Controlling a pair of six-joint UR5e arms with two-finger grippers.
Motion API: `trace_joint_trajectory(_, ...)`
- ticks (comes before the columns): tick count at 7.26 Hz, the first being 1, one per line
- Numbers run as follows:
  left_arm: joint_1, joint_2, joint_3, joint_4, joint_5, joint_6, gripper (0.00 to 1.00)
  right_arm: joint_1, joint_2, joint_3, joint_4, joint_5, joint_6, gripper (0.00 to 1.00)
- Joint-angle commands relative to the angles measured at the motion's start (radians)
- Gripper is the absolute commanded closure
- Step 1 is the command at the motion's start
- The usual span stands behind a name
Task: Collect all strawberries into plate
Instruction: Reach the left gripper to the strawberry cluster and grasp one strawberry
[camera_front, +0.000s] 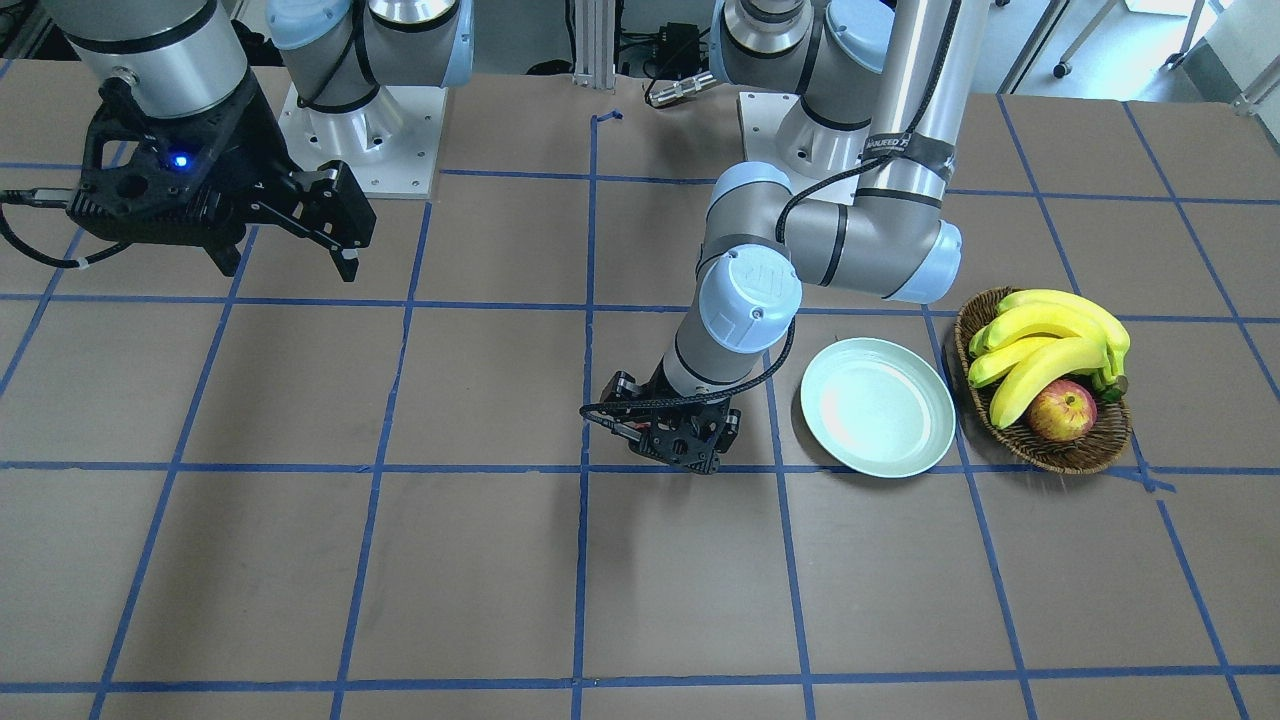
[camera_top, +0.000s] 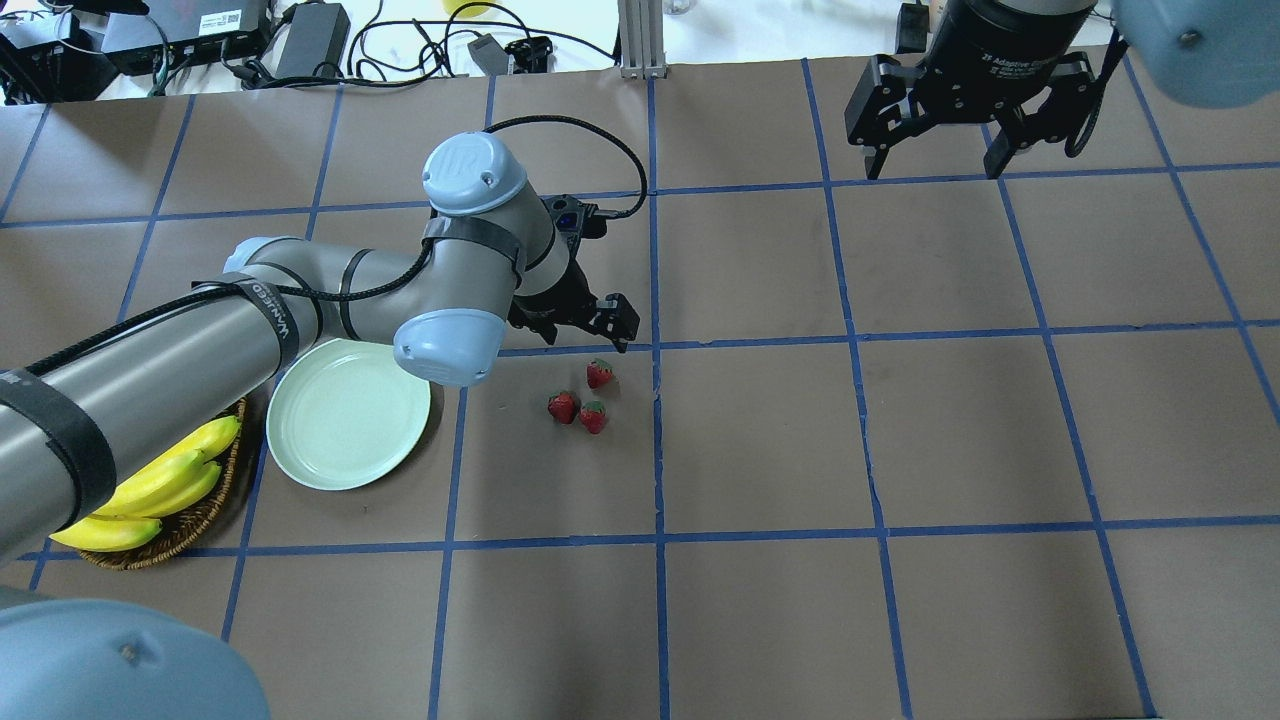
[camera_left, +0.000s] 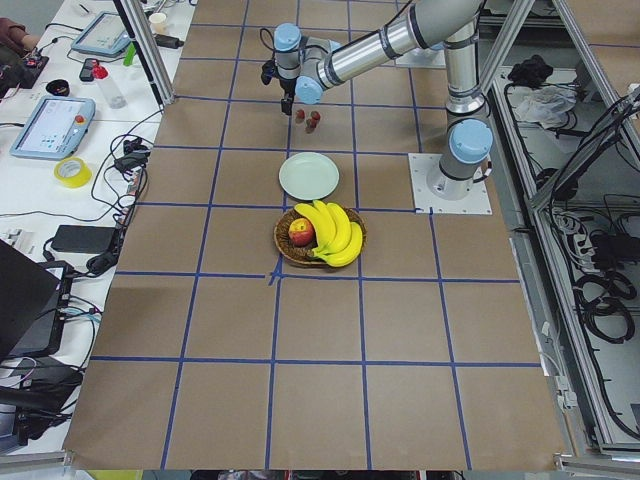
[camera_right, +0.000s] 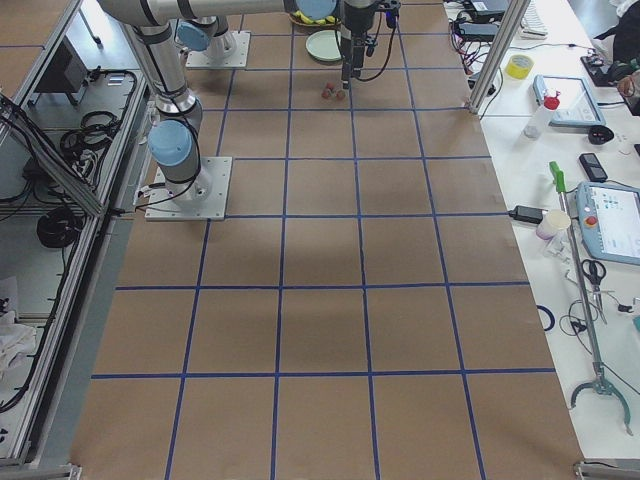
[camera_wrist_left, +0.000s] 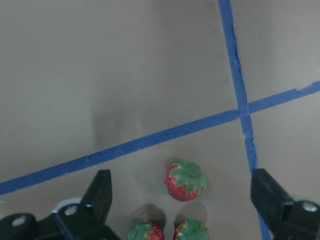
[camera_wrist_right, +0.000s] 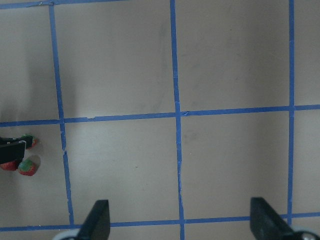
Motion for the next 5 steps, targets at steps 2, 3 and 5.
trace_joint_trajectory(2,-0.005,-0.046,-0.003,0.04,-0.009,-0.001,0.02,-0.001,-0.004,0.004,0.0,0.004,-0.002,0.0)
trace_joint_trajectory(3,-0.018,-0.054,-0.003,0.04,-0.008,0.004,0.11,0.0,-0.003,0.004,0.0,0.01,-0.001,0.0)
trace_joint_trajectory(5,-0.021,-0.064,-0.003,0.04,-0.008,0.01,0.85,0.0,-0.004,0.004,0.0,0.013,-0.002,0.0)
